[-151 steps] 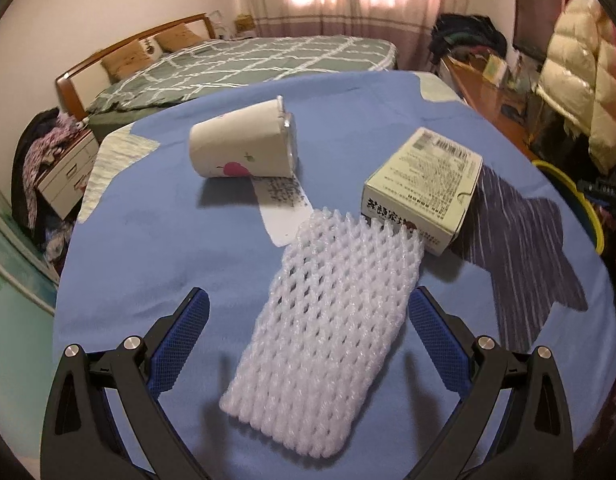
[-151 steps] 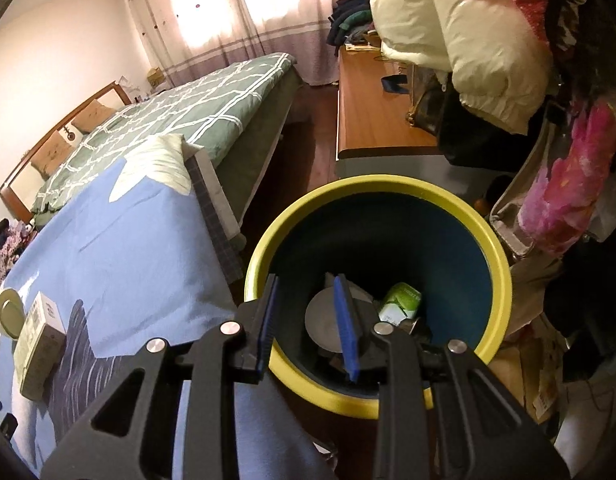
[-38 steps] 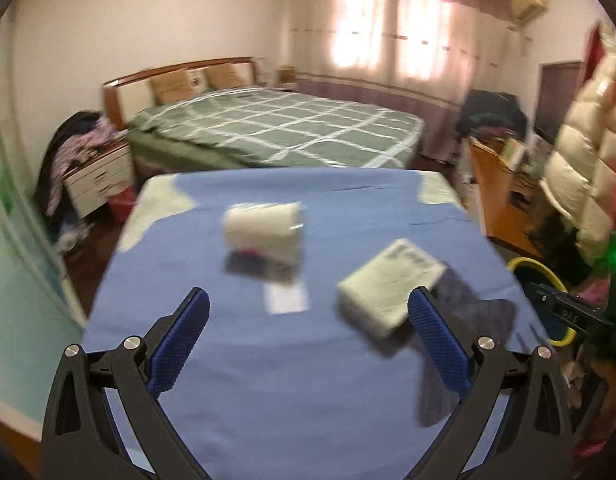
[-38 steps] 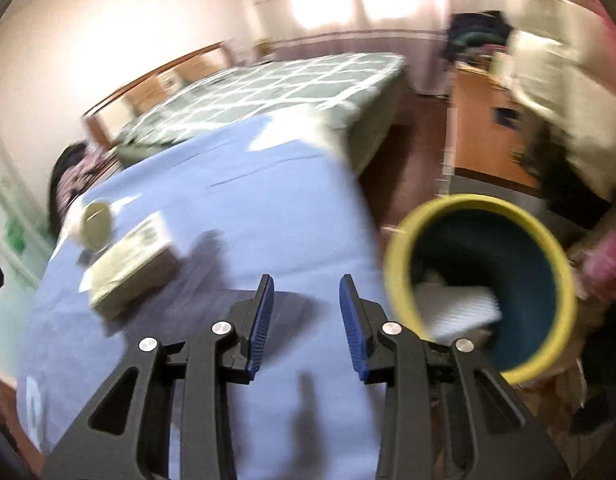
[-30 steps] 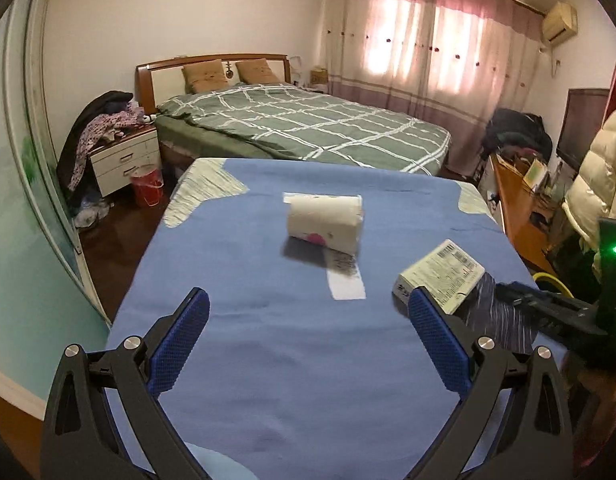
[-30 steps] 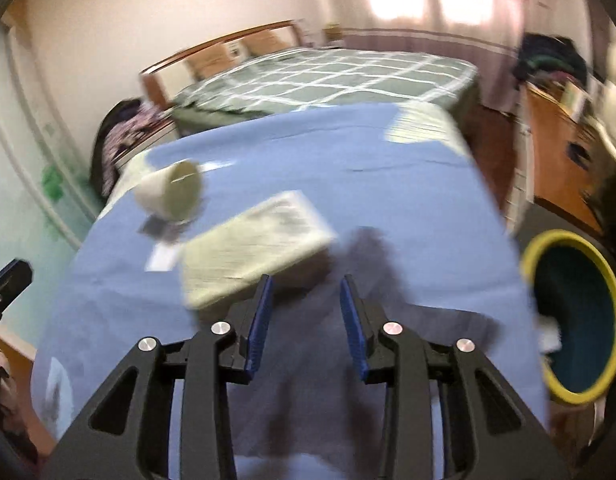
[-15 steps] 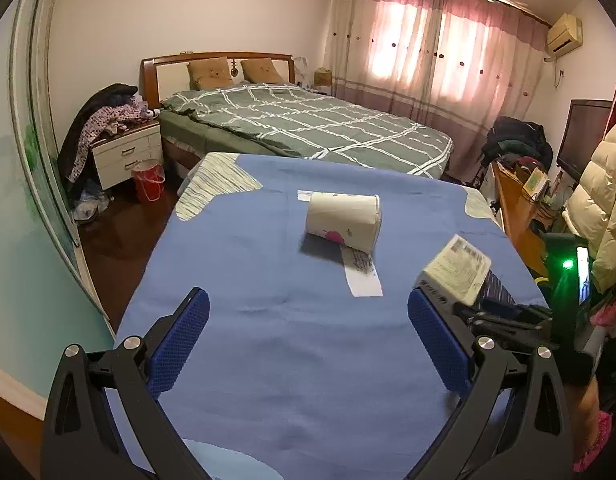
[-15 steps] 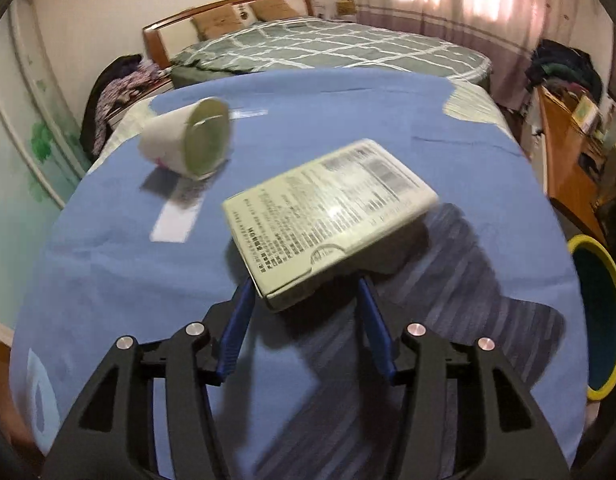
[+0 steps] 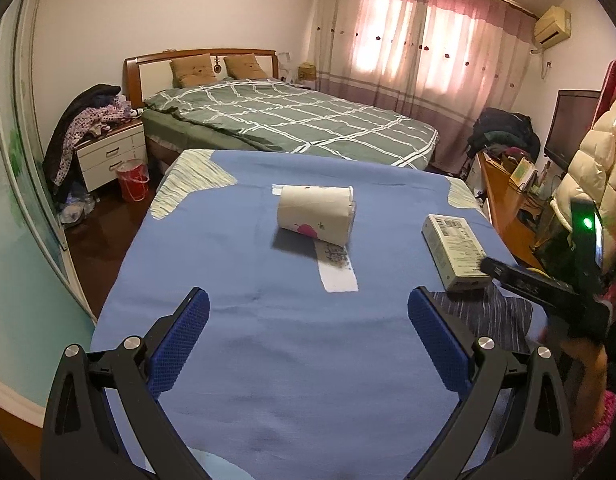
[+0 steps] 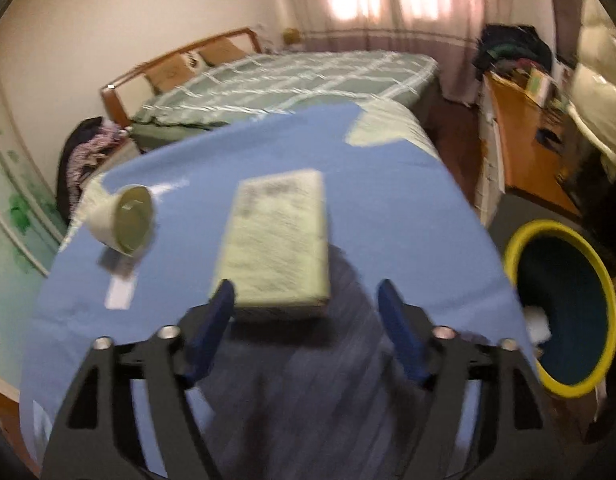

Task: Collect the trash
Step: 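Carry the cream box over the bin and open the right tool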

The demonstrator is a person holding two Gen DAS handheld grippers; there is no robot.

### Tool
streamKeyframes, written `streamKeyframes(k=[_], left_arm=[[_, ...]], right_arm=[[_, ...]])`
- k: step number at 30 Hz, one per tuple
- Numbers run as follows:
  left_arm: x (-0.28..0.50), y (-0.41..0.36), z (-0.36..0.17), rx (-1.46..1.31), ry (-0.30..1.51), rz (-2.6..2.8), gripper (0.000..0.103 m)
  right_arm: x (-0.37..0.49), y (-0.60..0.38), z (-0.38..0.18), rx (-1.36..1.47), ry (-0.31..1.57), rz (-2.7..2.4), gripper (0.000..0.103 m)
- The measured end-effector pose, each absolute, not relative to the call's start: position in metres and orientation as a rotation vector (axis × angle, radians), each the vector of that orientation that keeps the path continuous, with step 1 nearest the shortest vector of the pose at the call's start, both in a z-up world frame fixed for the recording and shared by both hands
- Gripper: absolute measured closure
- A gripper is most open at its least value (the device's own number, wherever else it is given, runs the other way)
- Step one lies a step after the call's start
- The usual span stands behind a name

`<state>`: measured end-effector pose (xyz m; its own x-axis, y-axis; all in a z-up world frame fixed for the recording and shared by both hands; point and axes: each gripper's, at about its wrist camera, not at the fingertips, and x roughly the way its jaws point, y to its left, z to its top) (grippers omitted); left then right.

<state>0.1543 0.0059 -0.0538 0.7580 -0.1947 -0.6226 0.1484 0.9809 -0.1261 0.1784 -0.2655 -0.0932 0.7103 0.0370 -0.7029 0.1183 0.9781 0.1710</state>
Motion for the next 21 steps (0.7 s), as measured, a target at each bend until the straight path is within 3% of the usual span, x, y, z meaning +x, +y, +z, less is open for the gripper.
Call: streamKeyframes(k=[2,12,15,17,21], left_arm=[[0.153,0.007,-0.053,-0.070,0.684,-0.187,0.005],[0.156,0.015,-0.057,-0.096,0.696,-0.186,0.005],[0.157,0.013,-0.059,-0.091,0.702,-0.193,0.005],[0.158,0.012,-0.059,-0.089,0.705,-0.193,0.005],[0.160,0.008,-0.061,-0.086,0.711,-0.195,0.005]], right_arm=[[0.192,-0.251,-0.095,0.185,0.794,-0.033,0.012],[0.247,-0.233,-0.125,0.056,0.954,-0.116,0.012],[0.251,-0.236,-0.134,0.048,0.968,-0.131,0.023],[0.250,-0.241,-0.132,0.055,0.958,-0.144,0.035],[0.245,-0.253,-0.132,0.077,0.963,-0.132,0.035]])
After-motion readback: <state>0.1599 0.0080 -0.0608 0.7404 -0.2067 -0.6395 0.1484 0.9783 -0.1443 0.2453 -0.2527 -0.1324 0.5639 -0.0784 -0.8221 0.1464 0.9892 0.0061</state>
